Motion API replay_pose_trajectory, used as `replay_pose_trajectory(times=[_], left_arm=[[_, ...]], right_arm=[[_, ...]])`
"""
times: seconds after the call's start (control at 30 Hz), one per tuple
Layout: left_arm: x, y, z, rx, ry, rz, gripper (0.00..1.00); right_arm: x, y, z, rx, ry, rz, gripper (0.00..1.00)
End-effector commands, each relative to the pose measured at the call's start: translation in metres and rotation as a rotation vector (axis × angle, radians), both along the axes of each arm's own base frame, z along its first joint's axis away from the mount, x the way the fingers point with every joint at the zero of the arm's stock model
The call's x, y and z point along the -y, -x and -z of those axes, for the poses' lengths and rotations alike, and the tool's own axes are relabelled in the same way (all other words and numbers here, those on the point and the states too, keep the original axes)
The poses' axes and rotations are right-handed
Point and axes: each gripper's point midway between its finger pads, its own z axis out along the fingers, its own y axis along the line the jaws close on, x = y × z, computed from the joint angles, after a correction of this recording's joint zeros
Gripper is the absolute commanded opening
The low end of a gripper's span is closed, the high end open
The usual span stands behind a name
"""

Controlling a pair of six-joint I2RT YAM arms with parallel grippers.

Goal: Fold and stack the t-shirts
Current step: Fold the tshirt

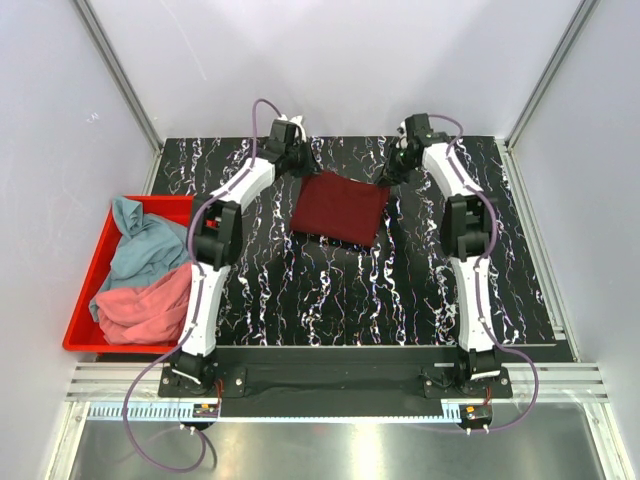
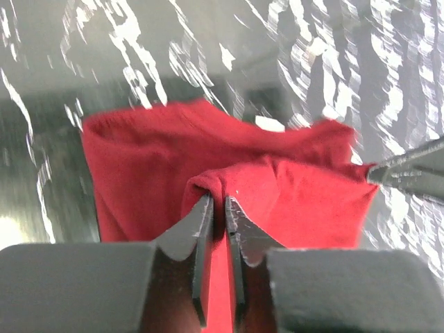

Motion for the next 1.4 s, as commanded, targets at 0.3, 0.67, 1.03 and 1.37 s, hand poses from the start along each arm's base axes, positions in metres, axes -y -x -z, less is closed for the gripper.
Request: replay_pose_trajectory(times=[0.3, 0.67, 1.03, 1.37], left_arm=[[-0.035, -0.100, -0.057, 0.330, -0.023, -0.174, 0.61], [-0.036, -0.020, -0.110, 0.290, 0.052, -0.066, 0.60], [-0.027, 0.024, -0.013, 0.006, 0.090, -0.041, 0.42], [-0.046, 0.069, 0.054, -0.254, -0.037, -0.088, 0.36]], right_arm=[[0.041, -0.093, -0.010, 0.245, 0.046, 0.193, 0.53], [0.011, -0.029, -0.054, 0.184, 0.059, 0.028, 0.58], [-0.034, 0.005, -0.020, 0.040, -0.091, -0.045, 0.15], [0.003, 0.005, 0.021, -0.004, 0.131, -0.034, 0.17]])
